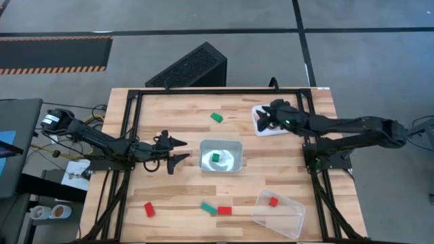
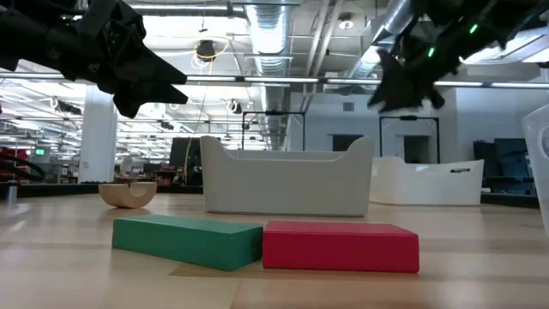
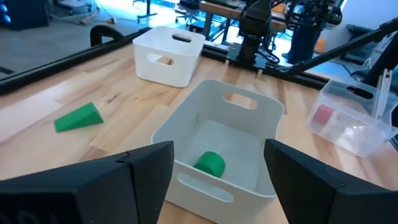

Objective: Sort & place blocks by color
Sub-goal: Put the left red block into the transparent bin

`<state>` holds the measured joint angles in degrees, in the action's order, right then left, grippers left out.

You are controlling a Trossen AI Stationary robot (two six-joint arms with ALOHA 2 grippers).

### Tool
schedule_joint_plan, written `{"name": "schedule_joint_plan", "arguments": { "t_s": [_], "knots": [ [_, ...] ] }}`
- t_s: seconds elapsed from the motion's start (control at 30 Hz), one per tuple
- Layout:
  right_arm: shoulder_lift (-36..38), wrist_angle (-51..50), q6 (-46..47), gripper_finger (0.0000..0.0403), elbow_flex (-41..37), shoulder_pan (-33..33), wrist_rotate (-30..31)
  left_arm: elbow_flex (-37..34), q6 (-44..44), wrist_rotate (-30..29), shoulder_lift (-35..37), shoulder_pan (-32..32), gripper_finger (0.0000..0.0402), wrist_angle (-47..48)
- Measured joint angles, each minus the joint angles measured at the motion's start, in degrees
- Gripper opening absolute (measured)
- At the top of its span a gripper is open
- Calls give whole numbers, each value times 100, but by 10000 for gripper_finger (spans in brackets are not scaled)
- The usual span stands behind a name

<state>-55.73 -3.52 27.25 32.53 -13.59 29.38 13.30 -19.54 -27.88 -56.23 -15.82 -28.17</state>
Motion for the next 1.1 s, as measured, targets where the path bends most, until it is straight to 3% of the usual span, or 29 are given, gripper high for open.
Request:
{"name": "schedule_joint_plan", "arguments": {
  "t_s": [0.2, 0.47, 0.77, 1.0, 1.1],
  "knots": [
    [476, 877, -688, 163, 9, 1363, 472, 22, 25, 352, 0, 259, 237, -208],
    [383, 2174, -2078, 146, 7, 2434, 670, 1112, -105, 501, -120, 301, 237, 1667],
    [84, 2706, -2315, 137, 13, 2352, 673, 1504, 265, 477, -1022, 62, 237, 1453],
    [-386, 3443, -2505, 136, 9, 1994, 654, 1502, 180, 1222, -1593, 60, 237, 688],
    [-585, 3833, -2642, 137, 9, 1840, 575, 1502, 150, 1268, -1622, 62, 237, 705]
  ]
}}
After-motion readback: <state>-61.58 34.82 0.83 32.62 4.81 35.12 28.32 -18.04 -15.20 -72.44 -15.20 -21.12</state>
